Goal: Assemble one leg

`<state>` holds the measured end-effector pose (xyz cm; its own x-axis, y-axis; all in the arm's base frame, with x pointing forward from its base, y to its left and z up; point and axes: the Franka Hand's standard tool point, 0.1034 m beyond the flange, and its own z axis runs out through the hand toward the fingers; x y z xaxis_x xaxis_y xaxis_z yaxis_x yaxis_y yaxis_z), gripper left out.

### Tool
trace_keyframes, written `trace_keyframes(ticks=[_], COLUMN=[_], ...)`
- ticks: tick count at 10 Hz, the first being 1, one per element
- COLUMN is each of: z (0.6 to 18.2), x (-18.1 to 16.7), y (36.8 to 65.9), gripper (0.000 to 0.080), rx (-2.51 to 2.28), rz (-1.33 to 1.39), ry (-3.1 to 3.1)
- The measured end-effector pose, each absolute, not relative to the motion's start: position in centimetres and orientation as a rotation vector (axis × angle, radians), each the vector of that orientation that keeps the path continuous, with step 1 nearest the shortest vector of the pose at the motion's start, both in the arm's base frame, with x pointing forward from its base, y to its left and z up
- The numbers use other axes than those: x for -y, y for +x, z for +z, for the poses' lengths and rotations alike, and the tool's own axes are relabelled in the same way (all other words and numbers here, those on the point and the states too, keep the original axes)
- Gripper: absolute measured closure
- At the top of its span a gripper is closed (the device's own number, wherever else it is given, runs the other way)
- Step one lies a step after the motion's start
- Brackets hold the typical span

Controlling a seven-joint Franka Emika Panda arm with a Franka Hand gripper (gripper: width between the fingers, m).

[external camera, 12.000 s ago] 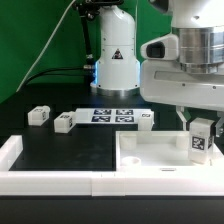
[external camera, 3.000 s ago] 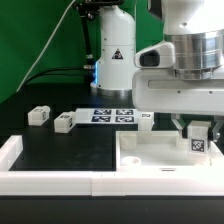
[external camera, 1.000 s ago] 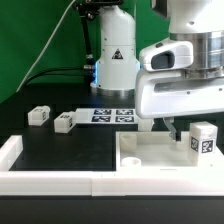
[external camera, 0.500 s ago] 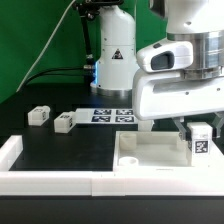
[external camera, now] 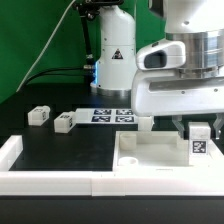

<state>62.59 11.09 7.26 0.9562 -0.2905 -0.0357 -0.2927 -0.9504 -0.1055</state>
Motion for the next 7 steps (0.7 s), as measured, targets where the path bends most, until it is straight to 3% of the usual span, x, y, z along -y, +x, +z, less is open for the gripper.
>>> trace_keyframes(ticks=[3, 7], z=[7.1, 7.1], x=[-9.8, -8.4], y=[62.2, 62.1], gripper=[0.0500, 0.0481], rx=[-0.970, -1.260], rz=[0.015, -0.005], ry=[-2.915, -2.846])
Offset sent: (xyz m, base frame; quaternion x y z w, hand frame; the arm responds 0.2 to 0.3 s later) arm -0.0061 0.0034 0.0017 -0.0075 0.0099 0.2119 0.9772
